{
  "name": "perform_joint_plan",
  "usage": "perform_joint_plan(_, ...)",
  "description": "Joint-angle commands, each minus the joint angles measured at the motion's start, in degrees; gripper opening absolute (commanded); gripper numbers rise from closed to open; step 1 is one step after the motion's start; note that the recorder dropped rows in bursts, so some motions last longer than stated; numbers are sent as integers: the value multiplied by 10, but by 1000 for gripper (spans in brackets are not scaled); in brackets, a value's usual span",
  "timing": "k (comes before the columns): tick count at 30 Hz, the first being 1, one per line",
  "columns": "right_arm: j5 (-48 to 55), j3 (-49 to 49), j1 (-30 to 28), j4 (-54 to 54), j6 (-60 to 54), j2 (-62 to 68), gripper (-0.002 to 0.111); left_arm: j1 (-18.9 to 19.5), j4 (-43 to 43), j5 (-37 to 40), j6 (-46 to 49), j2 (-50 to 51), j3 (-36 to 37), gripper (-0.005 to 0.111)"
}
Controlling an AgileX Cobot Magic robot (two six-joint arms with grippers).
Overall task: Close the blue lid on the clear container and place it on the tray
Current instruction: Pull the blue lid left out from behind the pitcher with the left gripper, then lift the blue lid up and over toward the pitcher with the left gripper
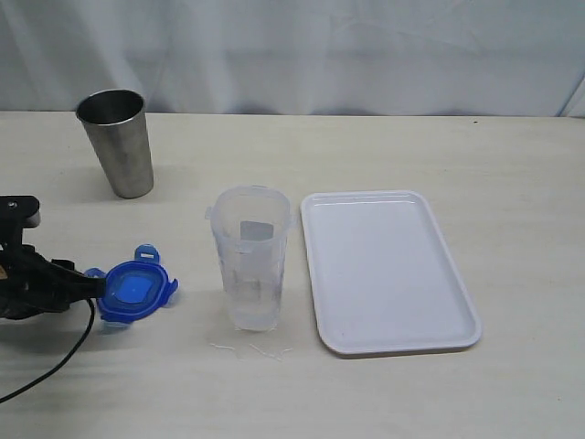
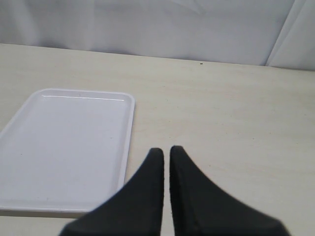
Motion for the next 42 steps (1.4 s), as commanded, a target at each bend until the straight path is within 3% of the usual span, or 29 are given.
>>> perform_joint_plan(1,-2,1,-2,5,0,-3,5,-17,58,-21,-39,-3,2,41)
perform_joint_plan(4,-2,1,-2,5,0,-3,5,-18,78,-35,-58,-3,2,40)
perform_joint_plan(11,-2,1,-2,5,0,-3,5,-18,81,-42,-66,-2,2,21)
perform_joint_plan(23,-2,1,-2,5,0,-3,5,-17,160,-101,-134,39,2,22)
perform_joint_plan(38,-2,1,-2,5,0,-3,5,-17,160,-65,-127,39,2,21)
perform_joint_plan(42,-2,1,-2,5,0,-3,5,-17,169,-70,-127,39,2,0)
